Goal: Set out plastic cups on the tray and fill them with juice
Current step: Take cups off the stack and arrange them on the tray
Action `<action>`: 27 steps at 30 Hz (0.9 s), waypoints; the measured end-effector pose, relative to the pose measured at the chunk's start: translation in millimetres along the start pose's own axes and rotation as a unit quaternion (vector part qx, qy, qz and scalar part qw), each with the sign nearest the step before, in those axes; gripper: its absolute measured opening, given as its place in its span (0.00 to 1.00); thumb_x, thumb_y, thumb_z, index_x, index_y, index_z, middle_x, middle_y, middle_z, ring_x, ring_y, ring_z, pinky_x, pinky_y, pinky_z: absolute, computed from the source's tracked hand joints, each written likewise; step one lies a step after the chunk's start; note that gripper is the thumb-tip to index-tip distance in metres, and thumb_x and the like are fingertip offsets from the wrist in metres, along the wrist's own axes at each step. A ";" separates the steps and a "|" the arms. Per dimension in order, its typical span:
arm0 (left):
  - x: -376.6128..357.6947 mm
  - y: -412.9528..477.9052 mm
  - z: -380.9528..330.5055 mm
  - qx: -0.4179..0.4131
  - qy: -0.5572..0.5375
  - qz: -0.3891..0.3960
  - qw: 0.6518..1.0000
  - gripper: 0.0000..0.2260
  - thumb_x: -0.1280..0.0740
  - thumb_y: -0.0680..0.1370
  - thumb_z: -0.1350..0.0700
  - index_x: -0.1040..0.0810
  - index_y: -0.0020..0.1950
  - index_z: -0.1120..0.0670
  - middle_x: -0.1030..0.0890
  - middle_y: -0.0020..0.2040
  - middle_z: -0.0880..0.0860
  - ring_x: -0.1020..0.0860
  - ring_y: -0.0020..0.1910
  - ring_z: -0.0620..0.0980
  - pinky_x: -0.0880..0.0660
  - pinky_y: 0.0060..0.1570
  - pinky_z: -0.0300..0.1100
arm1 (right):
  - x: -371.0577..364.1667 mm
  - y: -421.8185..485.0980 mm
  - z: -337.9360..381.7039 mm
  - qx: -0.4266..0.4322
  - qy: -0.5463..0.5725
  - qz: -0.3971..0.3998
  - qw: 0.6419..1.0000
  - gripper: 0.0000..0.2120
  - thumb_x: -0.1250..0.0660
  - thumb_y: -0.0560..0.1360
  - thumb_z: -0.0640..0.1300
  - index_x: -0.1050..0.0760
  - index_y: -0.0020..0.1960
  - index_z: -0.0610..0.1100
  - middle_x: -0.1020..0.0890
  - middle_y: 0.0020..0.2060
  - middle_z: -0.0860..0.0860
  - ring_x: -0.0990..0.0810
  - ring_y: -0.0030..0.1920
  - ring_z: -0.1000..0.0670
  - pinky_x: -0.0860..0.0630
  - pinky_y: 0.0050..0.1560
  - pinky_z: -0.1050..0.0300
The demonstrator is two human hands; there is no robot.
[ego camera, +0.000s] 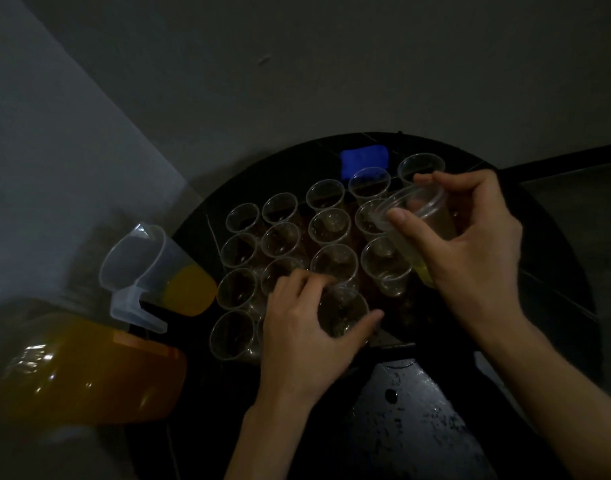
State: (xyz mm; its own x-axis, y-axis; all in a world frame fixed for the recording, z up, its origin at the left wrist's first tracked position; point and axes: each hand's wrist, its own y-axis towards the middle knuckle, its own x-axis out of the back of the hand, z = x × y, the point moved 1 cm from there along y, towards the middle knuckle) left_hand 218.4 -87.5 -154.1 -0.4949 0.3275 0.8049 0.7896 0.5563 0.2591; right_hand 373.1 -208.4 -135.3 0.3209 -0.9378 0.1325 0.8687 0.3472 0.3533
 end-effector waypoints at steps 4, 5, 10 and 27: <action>16.9 15.6 -28.2 0.048 -0.209 -0.041 0.976 0.17 0.35 0.76 0.37 0.20 0.57 0.46 0.21 0.54 0.44 0.20 0.55 0.45 0.21 0.50 0.40 | -4.4 -5.6 3.8 0.036 -0.018 0.035 0.999 0.33 0.30 0.66 0.65 0.30 0.64 0.48 0.23 0.63 0.54 0.23 0.63 0.58 0.23 0.62 0.55; 21.3 20.2 -35.6 0.071 -0.252 -0.034 0.964 0.17 0.36 0.76 0.37 0.20 0.57 0.45 0.19 0.54 0.45 0.20 0.54 0.45 0.21 0.51 0.41 | -5.7 -7.4 4.4 0.065 -0.037 0.044 0.996 0.33 0.29 0.68 0.64 0.28 0.64 0.46 0.23 0.63 0.53 0.24 0.64 0.57 0.24 0.63 0.56; 29.6 28.3 -53.9 0.110 -0.303 0.021 0.946 0.20 0.30 0.75 0.37 0.19 0.60 0.49 0.16 0.50 0.46 0.17 0.51 0.43 0.20 0.47 0.38 | -9.9 -16.0 4.2 0.141 -0.075 0.102 0.982 0.30 0.26 0.69 0.59 0.26 0.64 0.42 0.22 0.61 0.52 0.23 0.61 0.57 0.23 0.58 0.56; 35.9 29.3 -67.4 0.083 -0.187 -0.056 0.977 0.15 0.25 0.68 0.45 0.22 0.50 0.49 0.18 0.43 0.41 0.18 0.40 0.39 0.23 0.35 0.32 | -6.7 -21.8 2.5 0.195 -0.107 0.118 0.968 0.30 0.29 0.72 0.60 0.24 0.65 0.40 0.20 0.60 0.51 0.21 0.59 0.58 0.21 0.55 0.58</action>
State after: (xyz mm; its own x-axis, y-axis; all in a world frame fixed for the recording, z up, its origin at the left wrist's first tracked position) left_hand 248.2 -110.9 -81.7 -0.6974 0.4967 0.5167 0.6687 0.7103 0.2197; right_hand 351.1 -209.6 -141.5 0.3715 -0.8245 0.4269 0.5588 0.5658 0.6064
